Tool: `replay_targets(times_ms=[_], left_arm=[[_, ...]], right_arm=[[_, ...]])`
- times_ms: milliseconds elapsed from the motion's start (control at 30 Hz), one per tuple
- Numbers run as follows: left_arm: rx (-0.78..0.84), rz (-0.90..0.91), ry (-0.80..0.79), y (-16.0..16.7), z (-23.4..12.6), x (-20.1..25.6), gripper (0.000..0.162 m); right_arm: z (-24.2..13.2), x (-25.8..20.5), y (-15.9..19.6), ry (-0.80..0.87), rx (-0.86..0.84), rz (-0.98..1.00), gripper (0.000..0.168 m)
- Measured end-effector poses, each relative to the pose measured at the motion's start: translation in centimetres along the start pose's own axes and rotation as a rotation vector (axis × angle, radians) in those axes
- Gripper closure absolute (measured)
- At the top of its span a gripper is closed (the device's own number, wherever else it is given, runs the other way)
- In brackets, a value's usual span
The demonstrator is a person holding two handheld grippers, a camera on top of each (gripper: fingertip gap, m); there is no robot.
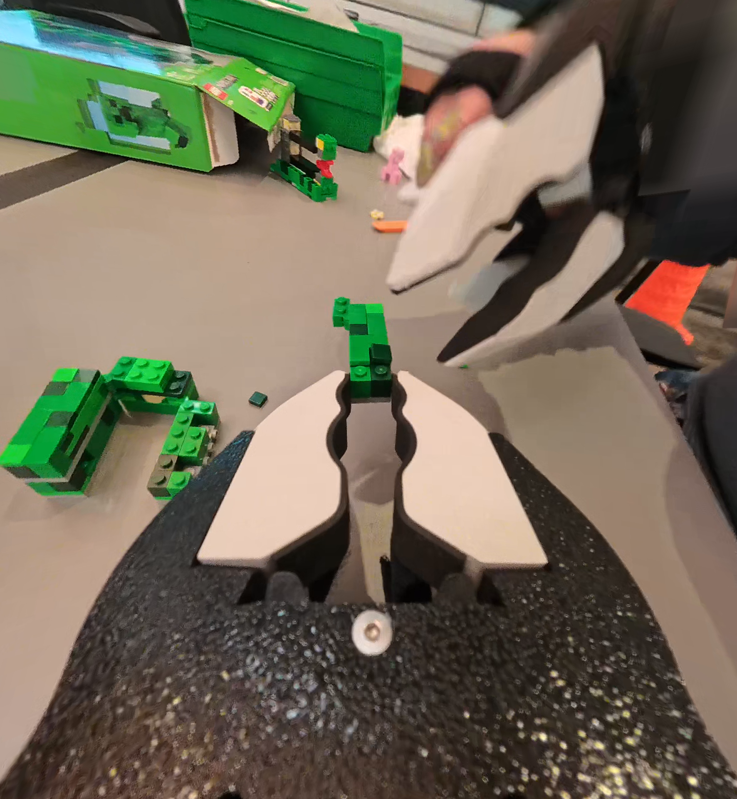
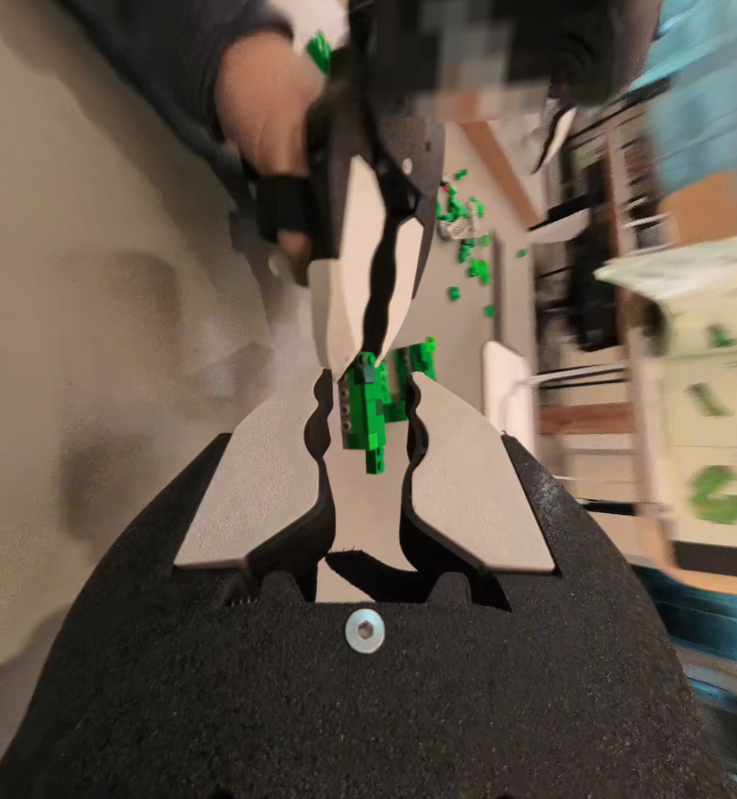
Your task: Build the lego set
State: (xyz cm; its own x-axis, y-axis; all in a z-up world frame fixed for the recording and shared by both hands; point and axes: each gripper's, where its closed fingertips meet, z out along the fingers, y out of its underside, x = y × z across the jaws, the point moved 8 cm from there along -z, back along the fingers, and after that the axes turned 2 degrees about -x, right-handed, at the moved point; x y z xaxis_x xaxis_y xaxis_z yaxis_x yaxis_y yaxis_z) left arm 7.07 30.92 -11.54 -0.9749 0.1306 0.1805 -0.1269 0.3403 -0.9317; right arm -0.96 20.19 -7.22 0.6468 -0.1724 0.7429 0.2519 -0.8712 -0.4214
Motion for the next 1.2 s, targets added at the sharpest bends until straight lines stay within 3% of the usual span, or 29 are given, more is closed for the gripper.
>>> replay_targets(times_ms=[100,233,400,567,1033,1200], left_arm=[[0.049,-0.074,0.033,-0.1,-0.4,-0.4,0.145],[0.056,-0.094,0.055,-0.1,-0.4,-0.4,0.145],[0.042,-0.094,0.067,-0.1,-0.3,-0.3,0.145],[0.032,-0.086,0.076,0.0,-0.1,-0.1,0.145],[-0.012,-0.074,0.075,0.1,0.4,0.2,0.145],[0.046,-0.088,0.066,-0.1,0.3,0.3,0.144]], right_arm=[[0.8,-2.2,0.4,0.164,-0.095,-0.296,0.136],[1.4,-3.0,0.5,0.285,-0.103,-0.434,0.137],[2.0,-2.6,0.7,0.31,-0.135,-0.457,0.138],[2.3,-2.7,0.6,0.31,-0.141,-0.501,0.149],[2.2,-3.5,0.8,0.325,-0.185,-0.586,0.152],[1.9,-2.8,0.8,0.307,-0.158,-0.444,0.152]])
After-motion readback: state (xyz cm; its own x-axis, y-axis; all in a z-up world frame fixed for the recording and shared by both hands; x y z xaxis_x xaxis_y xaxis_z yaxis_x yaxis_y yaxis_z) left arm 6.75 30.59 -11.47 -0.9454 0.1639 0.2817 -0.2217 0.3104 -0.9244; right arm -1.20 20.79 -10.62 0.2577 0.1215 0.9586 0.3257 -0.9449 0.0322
